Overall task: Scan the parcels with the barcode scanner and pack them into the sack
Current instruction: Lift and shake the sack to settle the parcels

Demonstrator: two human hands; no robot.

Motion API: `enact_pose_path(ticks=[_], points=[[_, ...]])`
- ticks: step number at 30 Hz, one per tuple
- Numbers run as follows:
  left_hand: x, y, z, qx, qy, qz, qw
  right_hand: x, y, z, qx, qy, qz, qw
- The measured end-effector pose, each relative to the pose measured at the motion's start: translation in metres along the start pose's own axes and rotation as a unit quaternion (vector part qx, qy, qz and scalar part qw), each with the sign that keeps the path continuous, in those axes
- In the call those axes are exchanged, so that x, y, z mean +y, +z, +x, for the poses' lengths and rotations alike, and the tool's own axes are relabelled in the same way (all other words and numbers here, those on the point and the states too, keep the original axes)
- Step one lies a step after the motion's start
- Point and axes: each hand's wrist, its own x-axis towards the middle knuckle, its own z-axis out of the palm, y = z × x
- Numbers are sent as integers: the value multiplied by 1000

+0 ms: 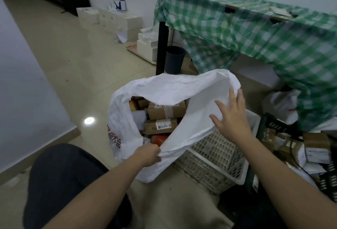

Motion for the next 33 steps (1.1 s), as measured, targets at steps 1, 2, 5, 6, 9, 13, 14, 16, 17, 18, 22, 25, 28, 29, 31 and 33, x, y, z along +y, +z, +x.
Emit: enact_pose_path(ticks=[1,2,5,6,9,13,14,16,17,18,22,25,28,29,31,33], points=[[2,-4,-1,45,6,25,999,-4,1,-3,21,-76,-64,995],[5,-13,-4,92,17,57,994,-12,5,-8,11,-164,-108,980],[13,-56,-16,210,51,143,966,-46,25,-12,-117,-282,-103,947],[13,-68,-20,240,55,154,957,-56,28,-6,-168,-254,-71,950],[-5,-89,-35,280,48,100,954,-74,28,25,-109,-238,3,965],[-38,-106,-55,158,30,-66,985,-76,14,62,6,-273,-7,962],[-47,-113,-58,110,18,-61,992,-75,9,71,38,-259,4,965],[-64,-134,-55,74,-17,-1,997,-73,-4,98,80,-205,46,974],[-74,-148,-50,110,-36,36,993,-73,-10,113,81,-180,56,979],[-82,-167,-44,177,-64,67,980,-76,-16,129,80,-162,56,982],[-95,-284,-25,394,-132,145,898,-92,-58,215,109,-77,24,991],[-95,-406,-28,525,-136,154,826,-105,-131,290,174,9,85,981],[-91,-487,-41,649,-128,149,735,-126,-192,332,292,19,168,941],[-91,-495,-42,675,-119,134,716,-130,-197,338,308,13,190,932],[-100,-484,-35,679,-110,125,715,-129,-186,336,268,-5,201,942],[-117,-450,-19,627,-107,129,761,-118,-152,321,109,-47,166,979]])
